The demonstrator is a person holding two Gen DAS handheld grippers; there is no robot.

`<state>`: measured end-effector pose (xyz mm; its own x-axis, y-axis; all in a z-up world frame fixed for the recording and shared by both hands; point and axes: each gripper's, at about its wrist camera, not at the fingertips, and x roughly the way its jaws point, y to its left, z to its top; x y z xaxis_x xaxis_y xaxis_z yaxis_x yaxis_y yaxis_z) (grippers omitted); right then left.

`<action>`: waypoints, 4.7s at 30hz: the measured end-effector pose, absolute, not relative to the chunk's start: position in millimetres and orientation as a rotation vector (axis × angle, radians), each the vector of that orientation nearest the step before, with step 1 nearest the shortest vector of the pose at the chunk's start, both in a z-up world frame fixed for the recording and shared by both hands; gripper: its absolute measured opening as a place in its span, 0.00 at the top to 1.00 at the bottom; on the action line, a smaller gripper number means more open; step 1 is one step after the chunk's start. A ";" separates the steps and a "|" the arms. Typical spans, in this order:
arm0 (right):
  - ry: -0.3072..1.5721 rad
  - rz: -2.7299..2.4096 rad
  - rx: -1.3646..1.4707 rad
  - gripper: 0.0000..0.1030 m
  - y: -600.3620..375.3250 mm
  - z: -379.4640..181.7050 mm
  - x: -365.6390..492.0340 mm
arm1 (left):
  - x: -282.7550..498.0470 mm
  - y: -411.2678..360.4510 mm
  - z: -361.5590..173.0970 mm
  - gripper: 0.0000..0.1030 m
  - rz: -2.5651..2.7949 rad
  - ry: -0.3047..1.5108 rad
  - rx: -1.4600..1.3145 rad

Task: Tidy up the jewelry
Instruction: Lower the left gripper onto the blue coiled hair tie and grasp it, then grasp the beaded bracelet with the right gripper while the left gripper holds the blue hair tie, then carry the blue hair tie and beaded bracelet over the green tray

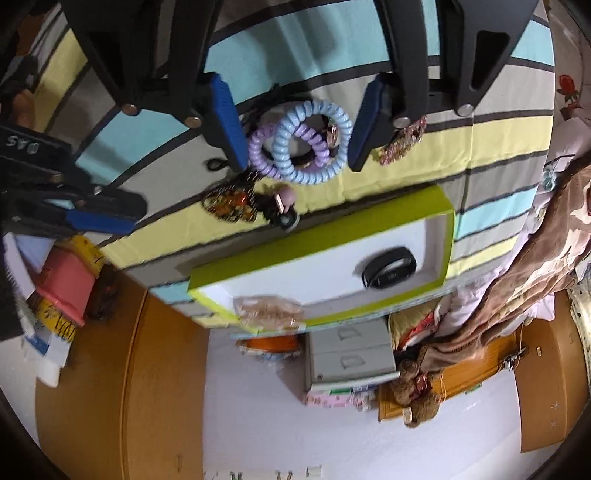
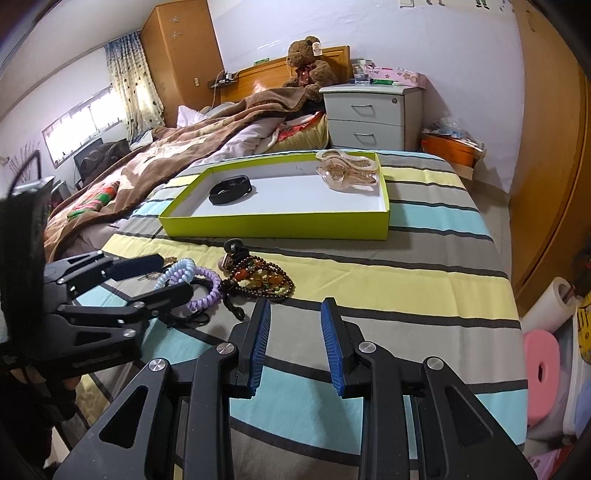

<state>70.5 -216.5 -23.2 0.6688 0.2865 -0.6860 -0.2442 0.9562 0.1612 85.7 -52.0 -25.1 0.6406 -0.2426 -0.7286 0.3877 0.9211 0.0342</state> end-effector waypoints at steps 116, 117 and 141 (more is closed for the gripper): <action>0.766 0.269 0.133 0.98 -211.0 -2.6 83.2 | 70.8 22.3 -1.4 0.90 -0.324 0.798 -0.027; 0.761 0.261 0.125 0.98 -211.8 -2.4 82.4 | 71.3 22.3 -0.8 0.90 -0.320 0.796 -0.025; 0.689 0.286 0.148 0.98 -220.3 33.5 87.8 | 87.7 18.7 23.6 0.90 -0.321 0.759 -0.029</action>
<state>87.8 -220.3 33.5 0.7352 0.3080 -0.6039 -0.2108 0.9505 0.2281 87.7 18.7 23.6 0.6796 -0.2961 -0.6712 0.2754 0.9510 -0.1406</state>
